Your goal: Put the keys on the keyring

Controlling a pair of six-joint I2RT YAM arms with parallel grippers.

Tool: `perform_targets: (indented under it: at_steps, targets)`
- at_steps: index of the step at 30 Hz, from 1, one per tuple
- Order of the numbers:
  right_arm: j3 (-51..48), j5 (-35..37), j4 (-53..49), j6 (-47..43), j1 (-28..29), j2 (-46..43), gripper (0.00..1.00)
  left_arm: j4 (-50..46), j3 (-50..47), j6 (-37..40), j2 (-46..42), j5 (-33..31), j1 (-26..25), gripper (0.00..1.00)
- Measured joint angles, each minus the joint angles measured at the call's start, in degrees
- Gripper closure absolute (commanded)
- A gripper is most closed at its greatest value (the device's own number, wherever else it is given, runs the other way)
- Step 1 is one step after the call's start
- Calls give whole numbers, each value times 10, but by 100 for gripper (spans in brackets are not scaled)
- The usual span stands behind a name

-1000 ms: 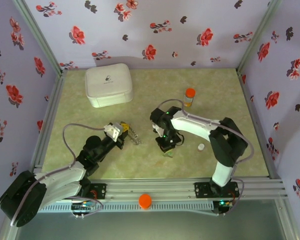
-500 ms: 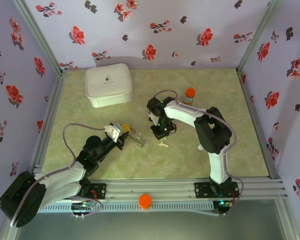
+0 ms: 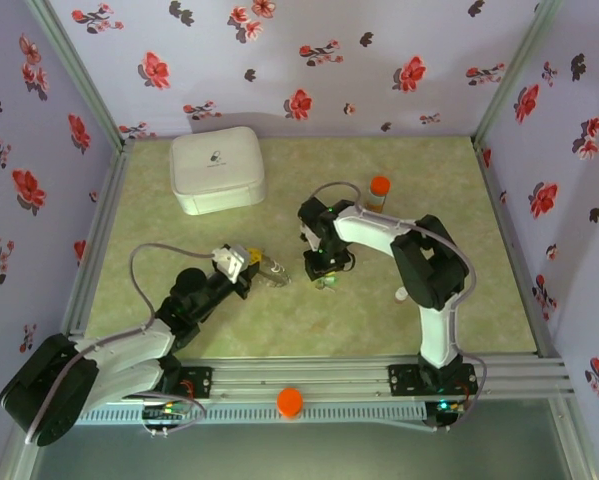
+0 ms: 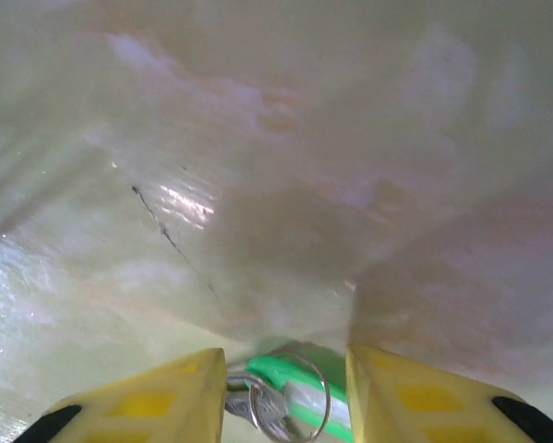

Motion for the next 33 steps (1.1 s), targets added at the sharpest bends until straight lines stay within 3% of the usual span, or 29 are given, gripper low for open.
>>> perform_targets:
  at_steps: [6, 13, 20, 29, 33]
  targets:
    - [-95, 9, 79, 64, -2, -116, 52, 0, 2, 0, 2, 2, 0, 100]
    - [-197, 48, 171, 208, -1, -202, 58, 4, 3, 0, 13, 6, 0, 100]
    - [-264, 52, 247, 352, 19, -207, 66, 17, 5, 0, 26, 10, 0, 100]
    - [-266, 59, 293, 416, 28, -199, 72, 20, 5, 0, 26, 12, 0, 100]
    - [-266, 73, 288, 432, 31, -193, 68, 20, 5, 0, 26, 12, 0, 100]
